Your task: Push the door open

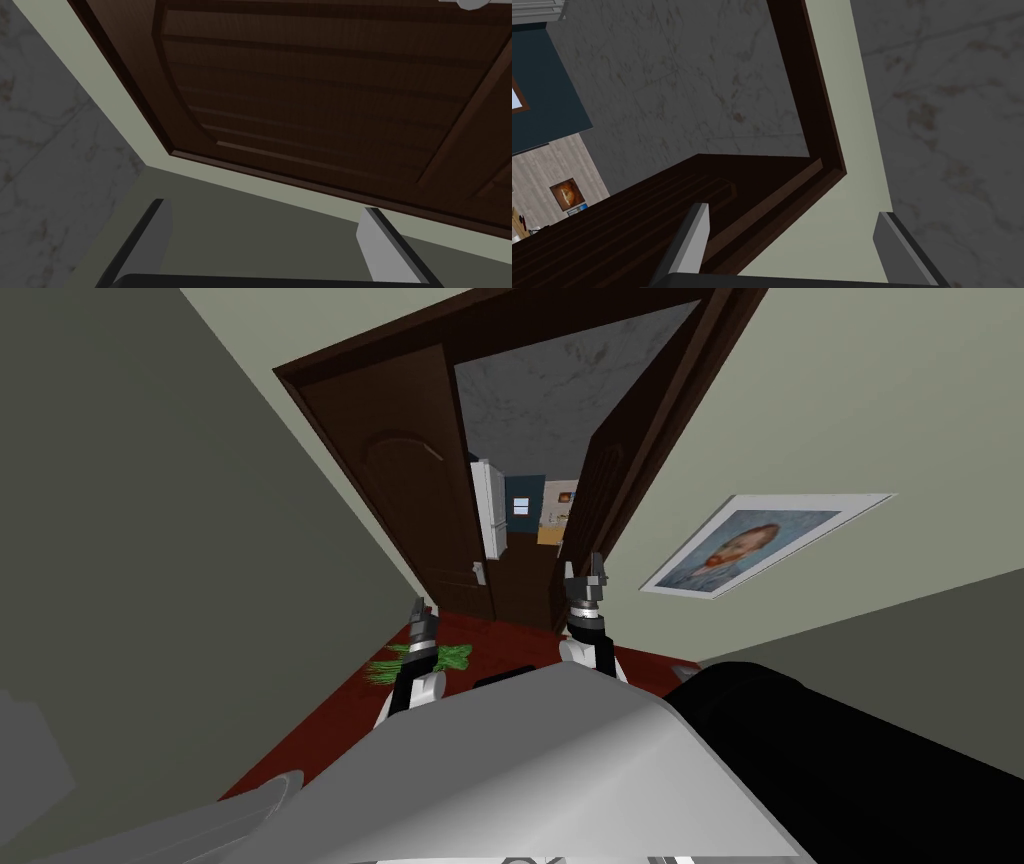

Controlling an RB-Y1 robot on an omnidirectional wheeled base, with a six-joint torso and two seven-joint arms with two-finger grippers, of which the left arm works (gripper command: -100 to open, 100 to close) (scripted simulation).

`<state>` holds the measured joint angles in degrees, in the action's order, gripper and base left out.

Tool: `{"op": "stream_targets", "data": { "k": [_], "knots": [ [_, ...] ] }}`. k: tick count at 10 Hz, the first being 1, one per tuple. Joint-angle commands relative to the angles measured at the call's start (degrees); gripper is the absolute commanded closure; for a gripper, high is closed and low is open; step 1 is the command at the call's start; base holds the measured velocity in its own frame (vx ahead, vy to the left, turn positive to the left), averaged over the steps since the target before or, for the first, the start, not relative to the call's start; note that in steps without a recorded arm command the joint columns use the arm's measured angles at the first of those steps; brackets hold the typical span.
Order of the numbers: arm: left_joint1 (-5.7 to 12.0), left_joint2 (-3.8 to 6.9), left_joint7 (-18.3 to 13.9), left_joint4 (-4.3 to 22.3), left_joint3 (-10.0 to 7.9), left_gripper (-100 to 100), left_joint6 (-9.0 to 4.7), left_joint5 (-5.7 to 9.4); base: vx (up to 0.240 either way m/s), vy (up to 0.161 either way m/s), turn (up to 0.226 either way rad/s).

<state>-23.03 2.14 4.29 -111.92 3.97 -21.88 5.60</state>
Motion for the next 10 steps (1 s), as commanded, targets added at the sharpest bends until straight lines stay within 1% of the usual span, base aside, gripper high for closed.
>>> {"op": "stream_targets", "data": {
  "k": [1, 7, 8, 10],
  "knots": [
    [1.07, 0.37, -0.29, 1.69, 0.58, -100, 0.53, -0.13, 0.094, 0.073, -0.061],
    [5.21, 1.52, -1.33, 8.90, 2.83, -100, 1.83, -0.64, 0.082, 0.065, -0.085],
    [6.61, 1.80, -1.68, 11.33, 3.59, -100, 2.27, -0.82, 0.129, 0.107, -0.131],
    [8.01, 2.06, -2.03, 13.76, 4.35, -100, 2.71, -0.99, 0.117, 0.112, -0.097]
  ]
}}
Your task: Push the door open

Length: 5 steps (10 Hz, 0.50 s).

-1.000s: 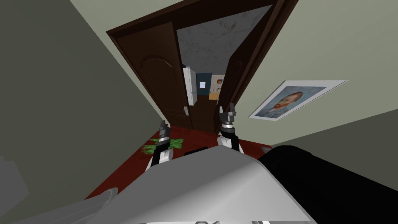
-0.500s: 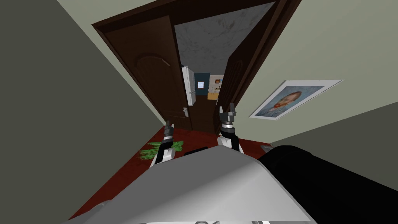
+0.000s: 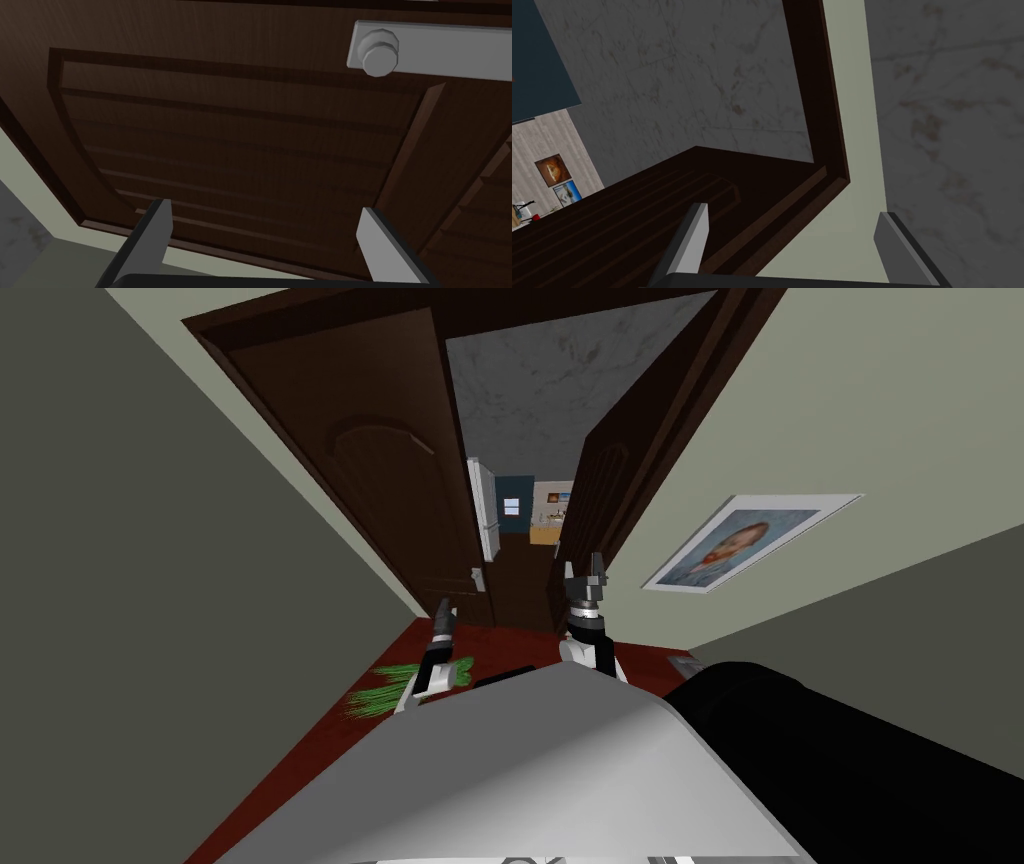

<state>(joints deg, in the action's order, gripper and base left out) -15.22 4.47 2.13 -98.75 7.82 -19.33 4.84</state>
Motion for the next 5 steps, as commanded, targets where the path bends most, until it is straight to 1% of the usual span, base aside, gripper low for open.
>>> {"op": "stream_targets", "data": {
  "k": [1, 2, 3, 4, 5],
  "knots": [
    [0.87, -0.17, -0.05, 1.77, 0.86, -100, 0.37, -0.31, 0.103, 0.067, -0.067],
    [2.23, 0.02, -0.39, 4.13, 1.60, -100, 0.80, -0.48, 0.100, 0.101, -0.146],
    [2.88, 0.09, -0.55, 5.26, 1.95, -100, 1.00, -0.56, 0.086, 0.127, -0.111],
    [3.52, 0.15, -0.71, 6.37, 2.30, -100, 1.20, -0.64, 0.109, 0.109, -0.060],
    [4.16, 0.21, -0.87, 7.48, 2.65, -100, 1.41, -0.72, 0.080, 0.048, -0.072]
  ]
}}
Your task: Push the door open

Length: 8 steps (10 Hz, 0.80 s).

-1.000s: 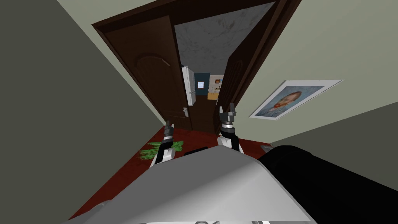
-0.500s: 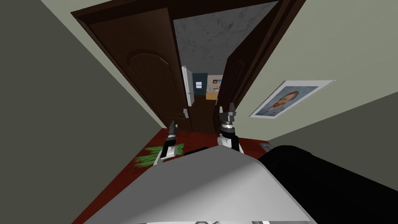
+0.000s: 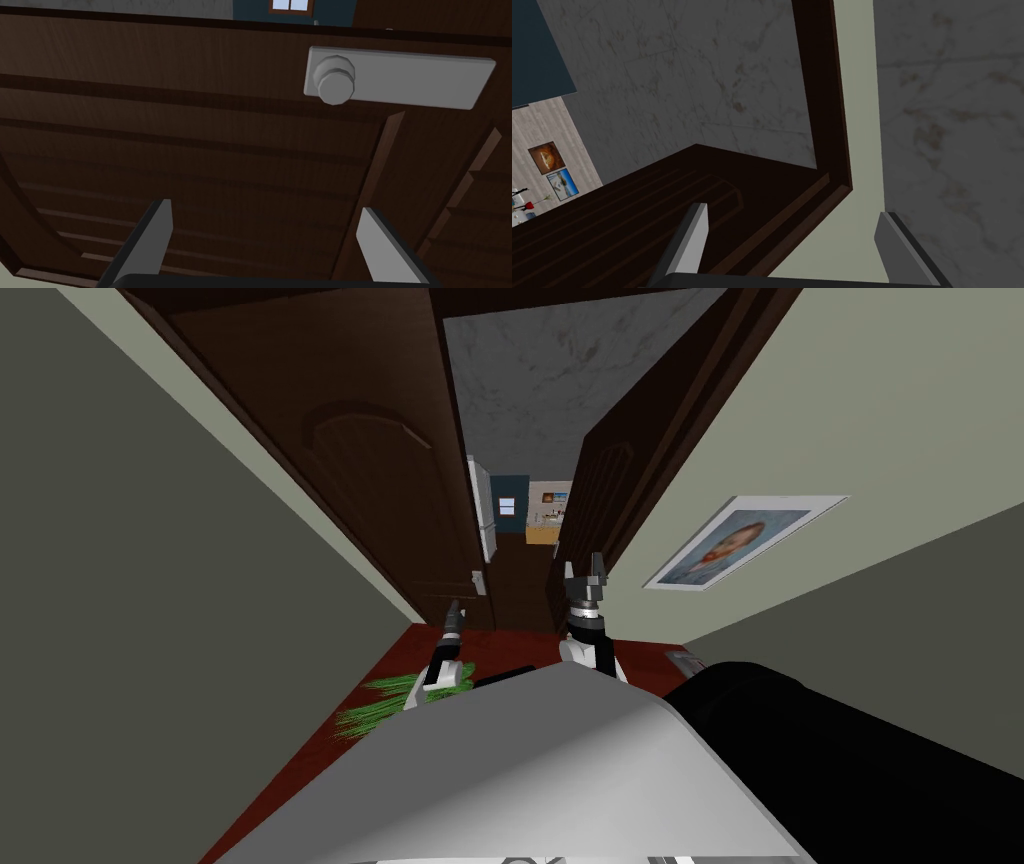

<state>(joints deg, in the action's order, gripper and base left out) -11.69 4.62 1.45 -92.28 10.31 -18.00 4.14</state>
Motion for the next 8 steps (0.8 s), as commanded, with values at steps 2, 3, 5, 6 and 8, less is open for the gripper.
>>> {"op": "stream_targets", "data": {
  "k": [2, 3, 5, 6, 8],
  "knots": [
    [1.83, 0.15, -0.50, 3.10, 0.81, -100, 0.45, -0.17, 0.078, 0.038, -0.086],
    [2.41, 0.18, -0.64, 4.10, 1.12, -100, 0.63, -0.24, 0.067, 0.046, -0.076],
    [3.50, 0.22, -0.92, 6.00, 1.72, -100, 0.98, -0.37, 0.067, 0.053, -0.067],
    [4.00, 0.22, -1.04, 6.86, 1.99, -100, 1.13, -0.44, 0.089, 0.060, -0.051],
    [4.96, 0.22, -1.28, 8.53, 2.51, -100, 1.43, -0.55, 0.075, 0.070, -0.065]
  ]
}}
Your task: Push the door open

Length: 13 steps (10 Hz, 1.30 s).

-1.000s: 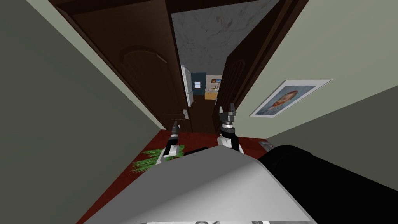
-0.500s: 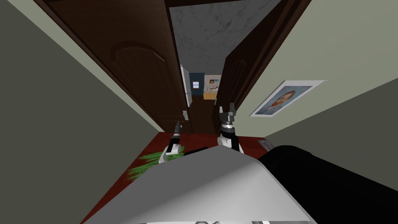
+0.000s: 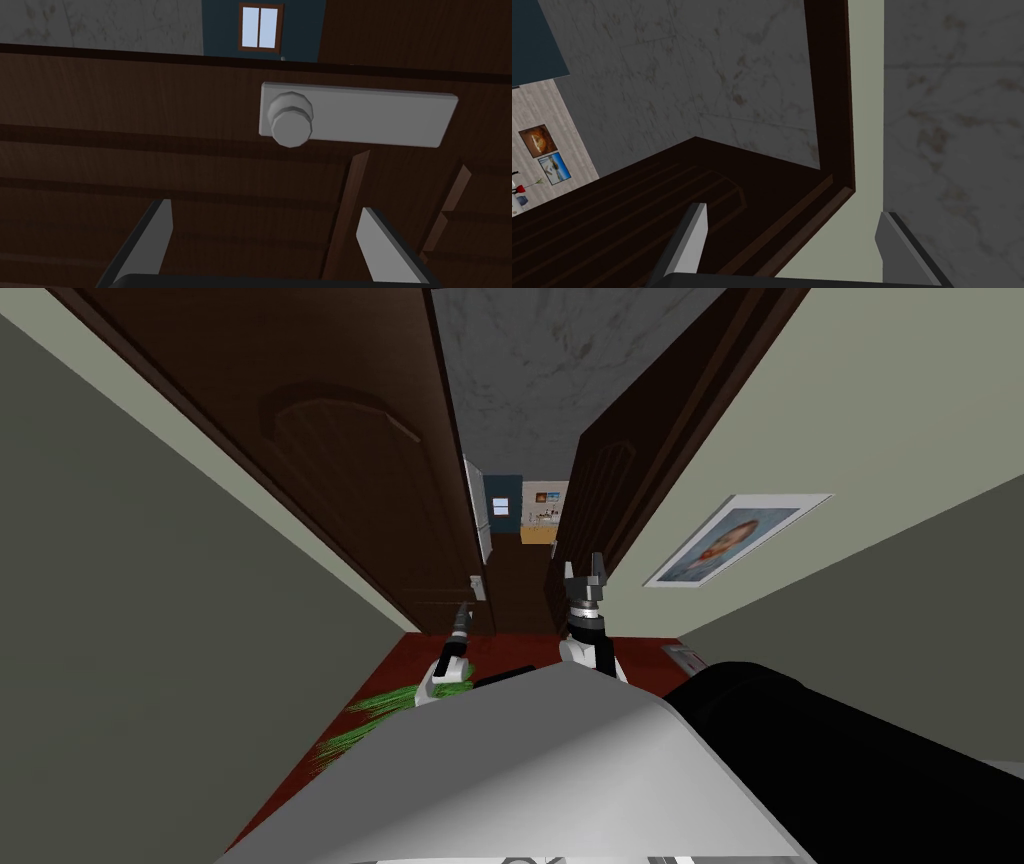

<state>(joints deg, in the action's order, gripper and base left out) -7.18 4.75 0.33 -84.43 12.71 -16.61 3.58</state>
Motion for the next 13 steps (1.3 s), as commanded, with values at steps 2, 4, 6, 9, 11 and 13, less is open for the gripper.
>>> {"op": "stream_targets", "data": {
  "k": [2, 4, 6, 9, 11, 13],
  "knots": [
    [1.25, 0.07, -0.36, 2.06, 0.55, -100, 0.30, -0.09, 0.043, 0.054, -0.049],
    [1.93, 0.04, -0.53, 3.25, 0.92, -100, 0.52, -0.18, 0.079, 0.088, -0.047],
    [2.97, -0.04, -0.79, 5.06, 1.49, -100, 0.84, -0.31, 0.153, 0.072, -0.044],
    [3.22, -0.15, -0.65, 5.37, 1.01, -100, 0.56, -0.29, 0.106, -0.011, -0.013],
    [3.88, -0.26, -0.67, 6.20, 0.55, -100, 0.49, -0.24, 0.205, -0.021, -0.029],
    [4.58, -0.50, -0.69, 7.07, 0.07, -100, 0.40, -0.19, 0.194, -0.003, -0.032]
  ]
}}
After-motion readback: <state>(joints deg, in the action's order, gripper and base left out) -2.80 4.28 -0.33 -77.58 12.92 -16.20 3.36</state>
